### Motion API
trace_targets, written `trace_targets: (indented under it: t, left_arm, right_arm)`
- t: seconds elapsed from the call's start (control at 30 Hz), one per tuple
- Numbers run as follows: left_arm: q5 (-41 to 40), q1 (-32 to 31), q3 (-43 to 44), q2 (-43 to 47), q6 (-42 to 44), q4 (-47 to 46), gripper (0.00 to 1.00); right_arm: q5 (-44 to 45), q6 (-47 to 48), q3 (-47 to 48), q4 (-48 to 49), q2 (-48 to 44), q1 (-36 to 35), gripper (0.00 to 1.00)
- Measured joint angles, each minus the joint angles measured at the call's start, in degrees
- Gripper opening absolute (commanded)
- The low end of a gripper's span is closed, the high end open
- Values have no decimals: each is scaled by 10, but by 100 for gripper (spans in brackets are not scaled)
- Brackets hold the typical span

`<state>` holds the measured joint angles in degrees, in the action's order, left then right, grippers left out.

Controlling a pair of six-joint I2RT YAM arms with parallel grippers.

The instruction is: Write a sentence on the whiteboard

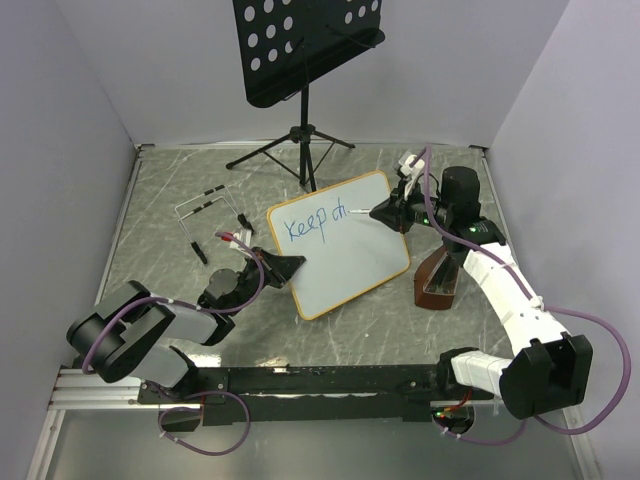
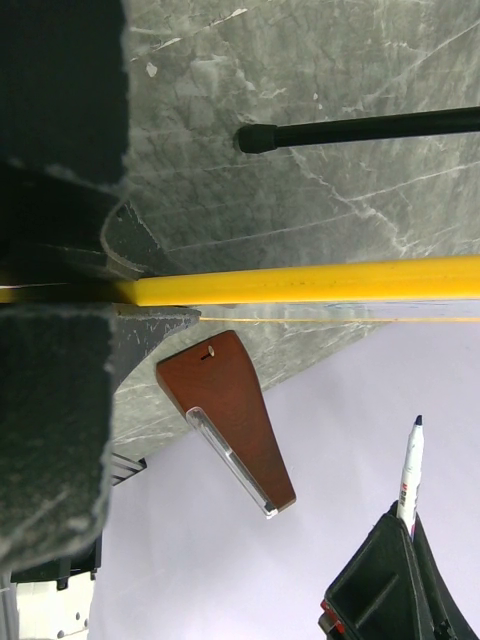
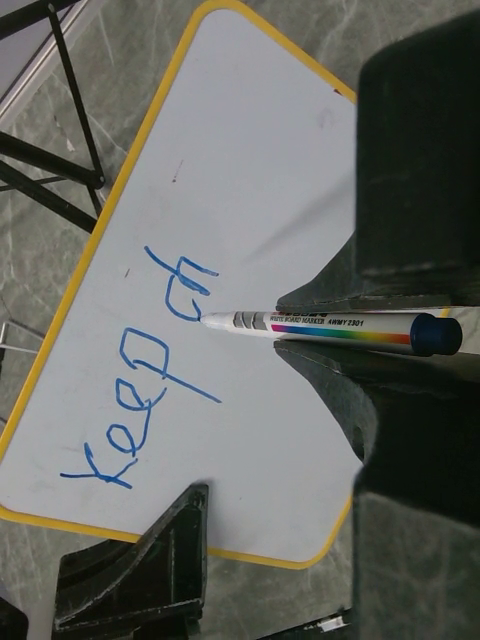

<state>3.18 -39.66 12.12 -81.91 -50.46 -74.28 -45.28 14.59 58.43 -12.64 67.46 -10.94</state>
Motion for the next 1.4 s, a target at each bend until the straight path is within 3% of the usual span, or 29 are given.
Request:
trace_targets:
  t: [1.4]
  left_arm:
    - [0,0,-9,33,2,26,1]
  right_arm:
    - [-13,14,1,19,44,10,0]
